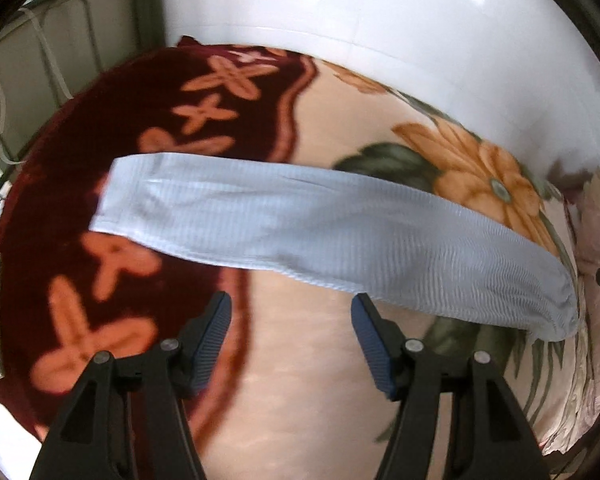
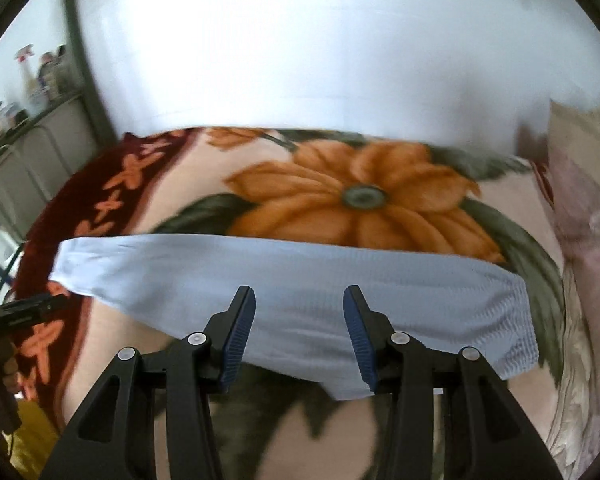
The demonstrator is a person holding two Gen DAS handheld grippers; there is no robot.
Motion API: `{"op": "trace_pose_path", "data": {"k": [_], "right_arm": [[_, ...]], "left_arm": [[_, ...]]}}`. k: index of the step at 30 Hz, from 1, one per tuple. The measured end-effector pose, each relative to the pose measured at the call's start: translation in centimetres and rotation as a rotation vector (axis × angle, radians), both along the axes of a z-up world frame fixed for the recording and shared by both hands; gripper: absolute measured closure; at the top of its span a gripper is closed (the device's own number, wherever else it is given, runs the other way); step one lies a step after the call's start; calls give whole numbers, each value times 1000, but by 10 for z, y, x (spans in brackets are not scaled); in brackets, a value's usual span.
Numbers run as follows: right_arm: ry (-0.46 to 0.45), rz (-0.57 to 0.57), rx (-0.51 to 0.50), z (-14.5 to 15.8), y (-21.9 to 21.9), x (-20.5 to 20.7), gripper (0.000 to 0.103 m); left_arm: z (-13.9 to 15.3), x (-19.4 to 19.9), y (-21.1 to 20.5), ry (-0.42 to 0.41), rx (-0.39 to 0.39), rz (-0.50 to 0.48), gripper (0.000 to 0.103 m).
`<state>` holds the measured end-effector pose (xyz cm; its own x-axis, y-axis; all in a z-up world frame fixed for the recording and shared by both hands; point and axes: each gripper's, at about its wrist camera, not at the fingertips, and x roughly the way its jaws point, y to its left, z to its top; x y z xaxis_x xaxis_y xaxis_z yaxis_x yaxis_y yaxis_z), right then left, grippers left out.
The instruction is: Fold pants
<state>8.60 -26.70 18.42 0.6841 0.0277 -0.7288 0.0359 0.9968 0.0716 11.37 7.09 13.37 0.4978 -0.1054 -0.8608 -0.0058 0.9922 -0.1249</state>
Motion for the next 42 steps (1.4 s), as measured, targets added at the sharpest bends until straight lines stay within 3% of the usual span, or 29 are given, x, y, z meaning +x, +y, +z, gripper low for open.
{"op": "trace_pose_path", "data": {"k": [7, 14, 21, 29, 36, 42], "right_arm": [[2, 84, 5, 18, 76, -12, 56], [42, 145, -15, -4, 125, -30, 56], [92, 147, -1, -44, 130, -39, 56], [138, 93, 6, -90, 107, -36, 56], [164, 64, -14, -119, 92, -35, 56], [149, 73, -57, -130, 92, -36, 56]], "left_arm": [[22, -19, 41, -43, -2, 18, 38], [23, -30, 75, -56, -20, 49, 38], [4, -27, 97, -22, -40, 88, 38], [-27, -2, 103, 14, -67, 139, 38], [-48, 26, 118, 24, -151, 213, 37], [-66, 51, 141, 23, -231, 322, 31]]}}
